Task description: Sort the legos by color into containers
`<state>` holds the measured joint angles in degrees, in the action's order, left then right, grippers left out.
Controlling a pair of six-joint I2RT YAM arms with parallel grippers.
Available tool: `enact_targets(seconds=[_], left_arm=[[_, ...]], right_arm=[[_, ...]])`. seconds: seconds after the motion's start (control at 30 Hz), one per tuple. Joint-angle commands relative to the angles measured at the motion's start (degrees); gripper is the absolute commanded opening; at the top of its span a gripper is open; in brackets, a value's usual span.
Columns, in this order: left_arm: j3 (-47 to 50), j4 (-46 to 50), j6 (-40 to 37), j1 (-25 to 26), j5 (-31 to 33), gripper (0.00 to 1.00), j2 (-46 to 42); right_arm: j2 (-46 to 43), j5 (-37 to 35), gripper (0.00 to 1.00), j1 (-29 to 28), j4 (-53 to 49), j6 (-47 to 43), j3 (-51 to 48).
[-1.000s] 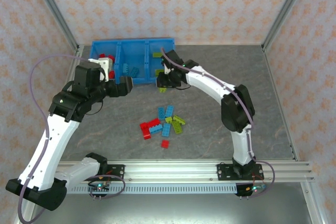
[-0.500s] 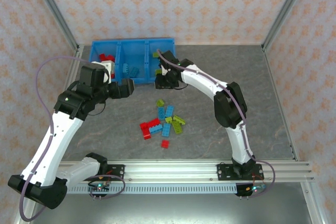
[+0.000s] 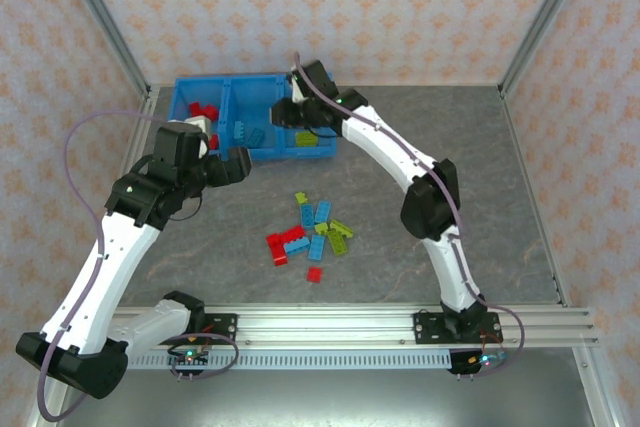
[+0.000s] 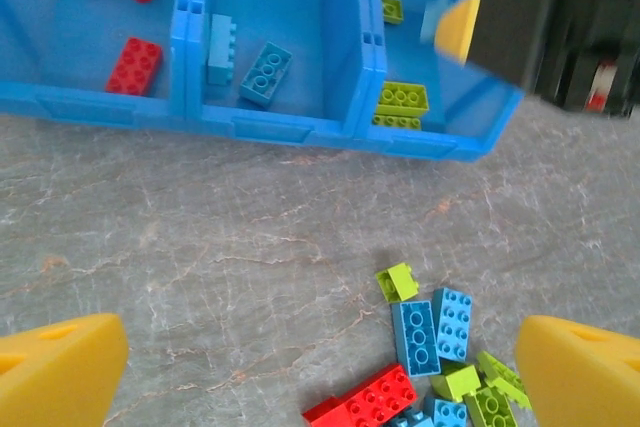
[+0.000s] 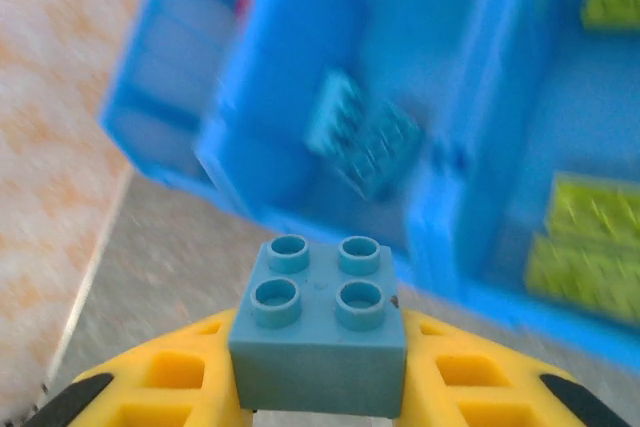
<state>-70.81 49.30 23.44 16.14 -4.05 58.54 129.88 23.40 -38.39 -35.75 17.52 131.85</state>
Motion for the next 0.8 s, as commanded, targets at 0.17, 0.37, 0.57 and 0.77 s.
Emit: enact_targets(seconds=[0.17,0.37,0.57,0.77], left_arm=[[2.9,0.5,9.9,0.1,3.1,1.00,-0.5],[2.4,1.8,10.4,0.1,1.4,1.00,1.0],[2.8,2.4,11.2,0.1,1.8,1.00,0.7],[2.5,1.9,14.3,0.1,-0.4,1.00,3.4]], right_arm=[[17.5,-2.3,0.37,-0.3,-0.2,-1.1,21.7],[20.2,-3.0,0.41,-0.7,10.5,-3.4,24.7],[19.3,-3.1,0.66,-0.7,10.1,-2.3,25.8],[11.8,-1.1,0.67,0.4,2.6,-0.8,24.2]])
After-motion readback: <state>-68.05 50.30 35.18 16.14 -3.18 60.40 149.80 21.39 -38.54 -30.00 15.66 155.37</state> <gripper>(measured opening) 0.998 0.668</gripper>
